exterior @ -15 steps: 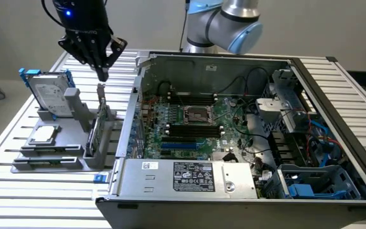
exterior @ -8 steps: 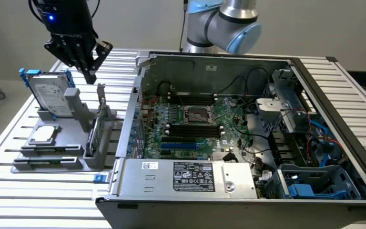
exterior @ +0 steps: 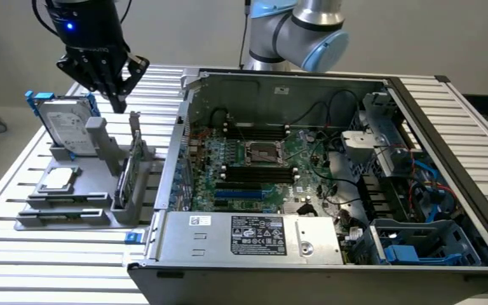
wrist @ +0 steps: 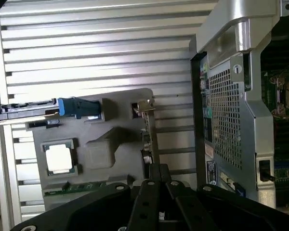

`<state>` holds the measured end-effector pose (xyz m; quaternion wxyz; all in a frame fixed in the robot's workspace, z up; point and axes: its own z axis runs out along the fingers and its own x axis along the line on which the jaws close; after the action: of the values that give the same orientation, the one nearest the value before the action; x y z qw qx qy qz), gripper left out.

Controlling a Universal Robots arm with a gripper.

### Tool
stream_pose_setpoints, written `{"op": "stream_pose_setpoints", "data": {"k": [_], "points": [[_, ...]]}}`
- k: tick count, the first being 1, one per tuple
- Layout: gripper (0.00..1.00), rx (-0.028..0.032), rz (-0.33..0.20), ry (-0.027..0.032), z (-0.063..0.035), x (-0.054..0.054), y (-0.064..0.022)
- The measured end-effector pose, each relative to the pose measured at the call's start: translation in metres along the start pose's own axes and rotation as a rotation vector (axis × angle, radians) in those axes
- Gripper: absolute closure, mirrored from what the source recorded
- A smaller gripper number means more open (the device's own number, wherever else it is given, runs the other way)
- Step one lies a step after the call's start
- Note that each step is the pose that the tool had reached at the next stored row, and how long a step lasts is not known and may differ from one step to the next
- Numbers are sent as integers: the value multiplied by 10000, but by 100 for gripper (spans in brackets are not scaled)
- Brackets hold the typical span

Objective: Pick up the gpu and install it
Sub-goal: 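Reach for the gpu, then pick up the gpu and move the gpu toward the slot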

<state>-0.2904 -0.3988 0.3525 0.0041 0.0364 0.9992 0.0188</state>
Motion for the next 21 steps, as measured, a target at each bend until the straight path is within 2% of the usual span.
{"op": "stream_pose_setpoints", "data": {"k": [4, 7, 8, 10, 13, 14, 21], "points": [[89, 23, -464, 69, 10, 1, 0], [88, 115, -649, 88, 11, 8, -2], [88, 115, -650, 88, 11, 8, -2], [76, 116, -650, 88, 11, 8, -1], [70, 114, -667, 86, 24, 15, -6], [64, 115, -691, 91, 36, 14, -19], [64, 118, -893, 195, 147, 8, -115]]}}
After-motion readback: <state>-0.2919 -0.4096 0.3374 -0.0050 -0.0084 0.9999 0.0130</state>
